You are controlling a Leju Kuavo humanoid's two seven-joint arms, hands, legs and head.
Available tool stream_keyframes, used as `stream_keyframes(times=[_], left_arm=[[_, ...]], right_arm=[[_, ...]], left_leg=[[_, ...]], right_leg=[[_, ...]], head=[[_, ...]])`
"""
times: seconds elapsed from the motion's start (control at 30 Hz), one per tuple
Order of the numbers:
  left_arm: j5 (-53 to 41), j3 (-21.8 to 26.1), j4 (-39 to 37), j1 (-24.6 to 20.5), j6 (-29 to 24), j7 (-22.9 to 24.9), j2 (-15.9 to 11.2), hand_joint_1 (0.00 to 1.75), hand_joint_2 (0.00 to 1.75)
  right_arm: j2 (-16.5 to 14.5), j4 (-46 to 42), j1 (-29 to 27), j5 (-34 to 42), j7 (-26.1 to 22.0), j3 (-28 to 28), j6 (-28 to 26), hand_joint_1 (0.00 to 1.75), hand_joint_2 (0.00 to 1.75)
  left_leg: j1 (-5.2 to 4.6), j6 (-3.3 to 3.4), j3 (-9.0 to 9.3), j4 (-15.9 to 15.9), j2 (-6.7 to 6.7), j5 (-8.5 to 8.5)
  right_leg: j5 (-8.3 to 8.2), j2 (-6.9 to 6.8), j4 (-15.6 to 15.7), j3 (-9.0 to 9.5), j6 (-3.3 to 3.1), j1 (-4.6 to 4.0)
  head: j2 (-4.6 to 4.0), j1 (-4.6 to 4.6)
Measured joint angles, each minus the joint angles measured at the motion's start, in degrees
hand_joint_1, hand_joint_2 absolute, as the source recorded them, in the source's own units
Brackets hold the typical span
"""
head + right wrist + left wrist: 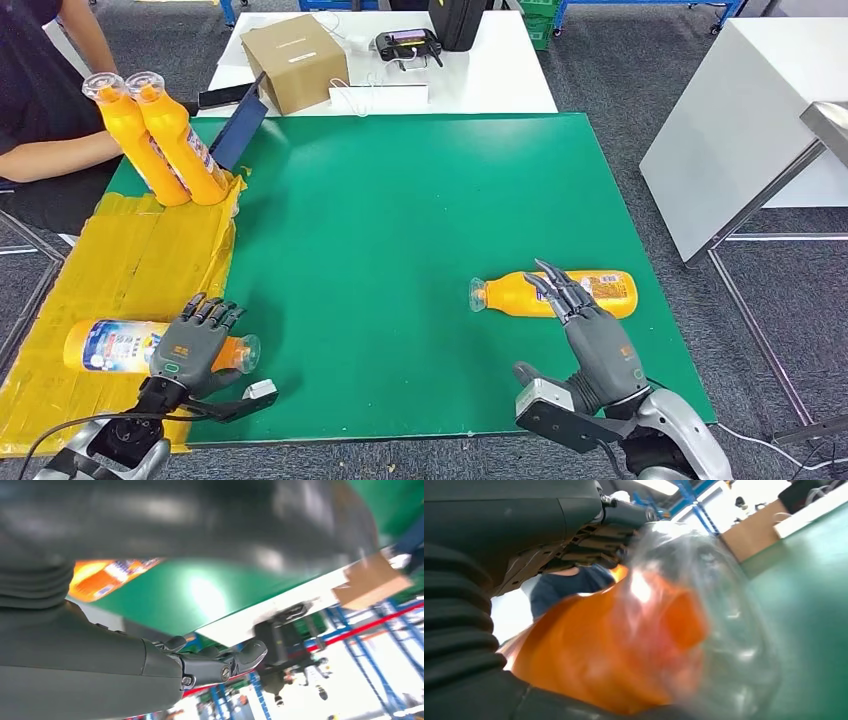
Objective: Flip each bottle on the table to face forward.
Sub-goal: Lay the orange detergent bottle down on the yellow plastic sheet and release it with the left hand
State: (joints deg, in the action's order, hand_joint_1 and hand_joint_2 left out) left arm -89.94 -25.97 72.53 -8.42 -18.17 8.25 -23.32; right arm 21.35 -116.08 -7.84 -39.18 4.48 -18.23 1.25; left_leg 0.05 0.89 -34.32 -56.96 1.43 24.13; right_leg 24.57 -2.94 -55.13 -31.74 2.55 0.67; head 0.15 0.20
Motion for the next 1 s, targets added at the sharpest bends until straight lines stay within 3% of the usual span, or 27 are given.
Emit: stream_keyframes(times=[0.13,0.4,0.7,0.83,1.0], left_arm=[[0.0,1.2,-0.1,-0.2,0.3,-3.9,0.7,0.00,0.00],[0.5,2.8,-0.1,-0.2,0.6,-5.4,1.9,0.00,0.00],[4.5,4.4,2.0,2.2,-3.7,-10.1,4.1,0.00,0.00],[12.2,6.2,5.5,3.1,-5.6,-14.7,6.4,0.00,0.00],[30.1,9.6,15.3,5.8,-4.0,-21.0,12.1,0.00,0.00]], right_arm=[[0.2,2.3,3.1,-2.9,2.4,1.2,1.6,0.00,1.75],[0.2,5.2,5.2,-4.5,3.0,2.0,2.1,0.00,1.75],[0.3,15.2,9.5,-9.2,3.8,4.6,4.6,0.00,1.75],[0.4,20.6,12.0,-9.0,2.6,6.1,7.8,0.00,1.75],[0.5,26.0,13.1,-11.0,1.7,7.2,10.0,0.00,1.75]], left_leg=[[-0.03,0.04,0.01,0.0,0.03,-0.03],[-0.04,0.05,-0.07,0.0,0.01,-0.04],[-0.07,0.06,-0.10,0.0,0.01,-0.04],[-0.13,0.07,-0.10,0.0,0.00,-0.06],[-0.15,0.08,-0.15,0.0,-0.02,-0.04]], right_leg=[[-0.03,0.00,0.0,-0.03,0.02,0.03],[-0.03,-0.01,0.0,-0.08,0.04,0.02],[-0.04,-0.02,0.0,-0.10,0.04,0.06],[-0.08,-0.03,0.0,-0.09,0.10,0.11],[-0.08,-0.04,0.0,-0.11,0.12,0.12]], head=[[0.00,0.01],[0.00,0.00],[0.00,0.01],[0.00,0.00],[0.00,0.00]])
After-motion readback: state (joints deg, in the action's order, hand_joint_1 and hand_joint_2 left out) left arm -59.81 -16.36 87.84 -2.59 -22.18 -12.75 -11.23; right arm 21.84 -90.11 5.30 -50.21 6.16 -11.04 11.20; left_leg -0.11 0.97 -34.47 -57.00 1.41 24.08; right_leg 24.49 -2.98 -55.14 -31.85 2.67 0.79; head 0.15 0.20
